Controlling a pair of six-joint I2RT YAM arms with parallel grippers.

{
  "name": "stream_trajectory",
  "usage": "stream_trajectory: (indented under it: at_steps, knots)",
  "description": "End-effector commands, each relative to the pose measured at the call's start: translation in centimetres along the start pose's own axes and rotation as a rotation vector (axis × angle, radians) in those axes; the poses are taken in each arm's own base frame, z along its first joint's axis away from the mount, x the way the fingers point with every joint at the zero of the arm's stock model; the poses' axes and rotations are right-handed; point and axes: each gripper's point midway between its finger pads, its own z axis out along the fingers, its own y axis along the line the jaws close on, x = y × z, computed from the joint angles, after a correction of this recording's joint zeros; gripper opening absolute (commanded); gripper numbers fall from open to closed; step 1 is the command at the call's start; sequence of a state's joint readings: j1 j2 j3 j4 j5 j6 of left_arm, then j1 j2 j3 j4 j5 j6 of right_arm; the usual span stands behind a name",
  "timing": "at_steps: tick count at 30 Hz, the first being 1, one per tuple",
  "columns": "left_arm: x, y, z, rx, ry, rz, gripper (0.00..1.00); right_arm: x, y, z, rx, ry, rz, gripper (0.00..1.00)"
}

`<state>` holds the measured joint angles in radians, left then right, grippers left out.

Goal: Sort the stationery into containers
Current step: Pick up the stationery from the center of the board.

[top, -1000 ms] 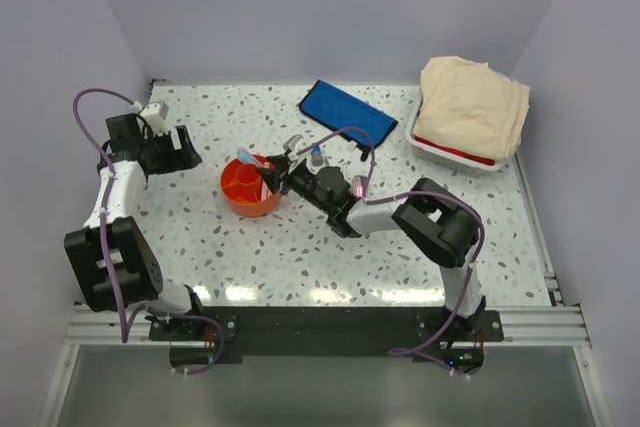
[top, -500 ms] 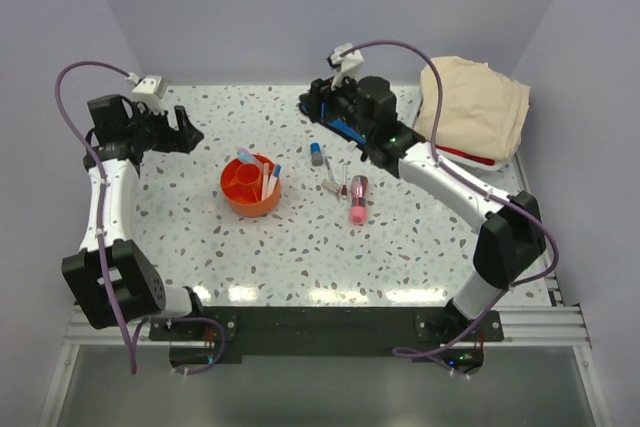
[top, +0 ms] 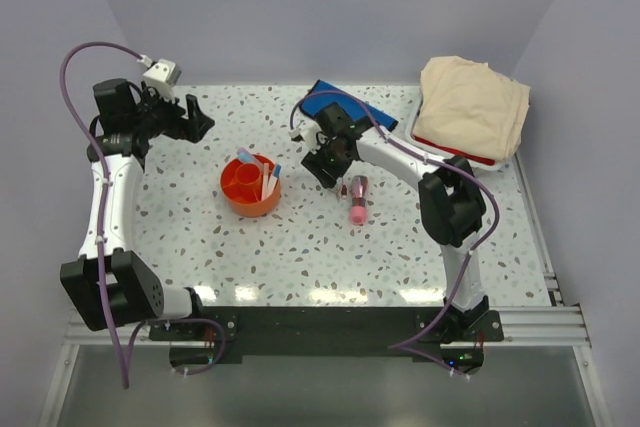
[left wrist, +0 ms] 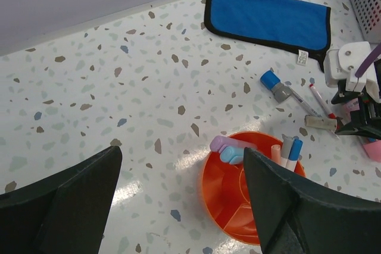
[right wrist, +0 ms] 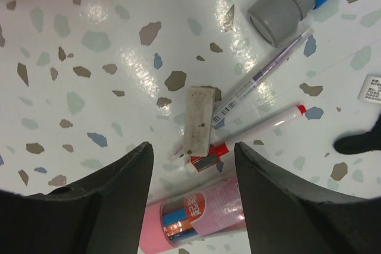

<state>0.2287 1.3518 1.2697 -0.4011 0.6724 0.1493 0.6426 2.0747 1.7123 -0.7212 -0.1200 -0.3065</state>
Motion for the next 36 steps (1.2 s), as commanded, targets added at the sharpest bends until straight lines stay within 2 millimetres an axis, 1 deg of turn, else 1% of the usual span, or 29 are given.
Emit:
stream_trajectory:
  at_steps: [1,7,13,18,20,23,24,26,27,29,30,31,34,36]
  knots:
    - [-1.5,0.3,-1.2,-0.054,-0.051,0.028,0.88,-0.2,-1.0,-2.0,0.053,-0.007,-0.083,0.61]
    - [-0.2,0.5,-1.6,-0.074,-0.037,0.001,0.88,1.4,-0.7,-0.1,0.06,0.057,-0.101,0.6]
    - [0.1,1.0,-1.9,-0.095,-0.033,-0.013,0.88,1.6,-0.6,1.5,0.07,0.07,-0.137,0.58]
    - [0.4,1.3,-1.9,-0.101,-0.029,-0.025,0.88,1.4,-0.5,2.3,0.059,0.075,-0.152,0.56]
    - [0.6,1.4,-1.8,-0.102,-0.026,-0.028,0.88,1.7,-0.4,2.9,0.05,0.093,-0.149,0.54]
    - [0.6,1.6,-1.8,-0.108,-0.025,-0.031,0.88,1.7,-0.4,3.0,0.048,0.099,-0.145,0.49]
    - [0.6,1.6,-1.8,-0.107,-0.025,-0.035,0.88,1.8,-0.5,3.1,0.05,0.098,-0.144,0.44]
    - [0.7,1.7,-1.8,-0.108,-0.024,-0.038,0.88,1.6,-0.5,3.0,0.054,0.091,-0.145,0.4]
    - [0.7,1.7,-1.8,-0.107,-0.024,-0.038,0.88,1.4,-0.6,2.8,0.06,0.087,-0.146,0.37]
    - [0.8,1.8,-1.7,-0.108,-0.023,-0.041,0.88,1.2,-0.6,2.5,0.066,0.077,-0.155,0.36]
    - [0.9,1.7,-1.7,-0.105,-0.023,-0.044,0.88,0.9,-0.5,1.9,0.07,0.066,-0.163,0.36]
    - [1.0,1.7,-1.6,-0.102,-0.022,-0.046,0.88,0.8,-0.7,1.7,0.078,0.064,-0.168,0.38]
    - [1.1,1.6,-1.5,-0.098,-0.029,-0.05,0.88,0.7,-0.7,1.0,0.083,0.061,-0.182,0.41]
    - [1.0,1.7,-1.4,-0.097,-0.036,-0.053,0.88,1.0,-0.5,1.1,0.079,0.07,-0.187,0.4]
